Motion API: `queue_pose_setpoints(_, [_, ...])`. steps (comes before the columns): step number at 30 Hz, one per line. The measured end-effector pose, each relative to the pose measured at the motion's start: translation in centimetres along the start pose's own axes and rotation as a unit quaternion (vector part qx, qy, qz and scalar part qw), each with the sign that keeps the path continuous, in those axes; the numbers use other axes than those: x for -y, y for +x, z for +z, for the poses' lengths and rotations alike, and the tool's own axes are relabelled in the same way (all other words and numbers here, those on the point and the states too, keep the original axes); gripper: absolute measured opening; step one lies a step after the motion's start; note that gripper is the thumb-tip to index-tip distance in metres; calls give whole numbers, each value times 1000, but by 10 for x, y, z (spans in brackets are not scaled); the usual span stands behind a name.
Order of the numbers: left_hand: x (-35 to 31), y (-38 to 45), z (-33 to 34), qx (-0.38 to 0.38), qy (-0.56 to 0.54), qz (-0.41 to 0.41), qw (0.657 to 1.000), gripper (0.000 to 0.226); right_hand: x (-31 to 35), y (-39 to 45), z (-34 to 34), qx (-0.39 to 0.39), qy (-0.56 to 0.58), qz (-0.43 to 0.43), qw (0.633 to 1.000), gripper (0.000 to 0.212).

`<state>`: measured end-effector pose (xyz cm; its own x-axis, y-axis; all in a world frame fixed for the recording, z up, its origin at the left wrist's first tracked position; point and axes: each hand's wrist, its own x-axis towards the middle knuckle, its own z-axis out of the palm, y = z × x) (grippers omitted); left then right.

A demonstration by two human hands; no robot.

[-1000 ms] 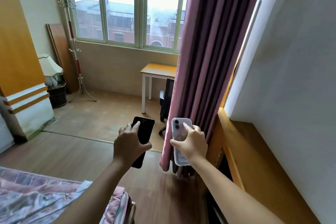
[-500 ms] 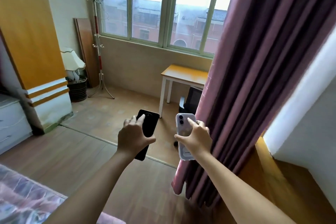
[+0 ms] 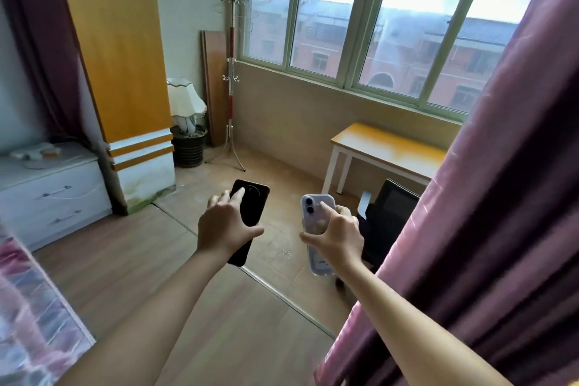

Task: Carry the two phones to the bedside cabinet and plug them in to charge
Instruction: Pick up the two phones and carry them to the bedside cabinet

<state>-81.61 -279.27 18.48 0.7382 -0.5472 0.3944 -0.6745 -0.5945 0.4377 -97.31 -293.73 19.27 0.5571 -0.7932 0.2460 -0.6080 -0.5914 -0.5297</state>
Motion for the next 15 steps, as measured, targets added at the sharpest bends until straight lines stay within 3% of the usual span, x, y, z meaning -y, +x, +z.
queue_pose_setpoints(15, [95,141,56,-35,25,-124,991,84,68,173,120,96,11,-94,991,70])
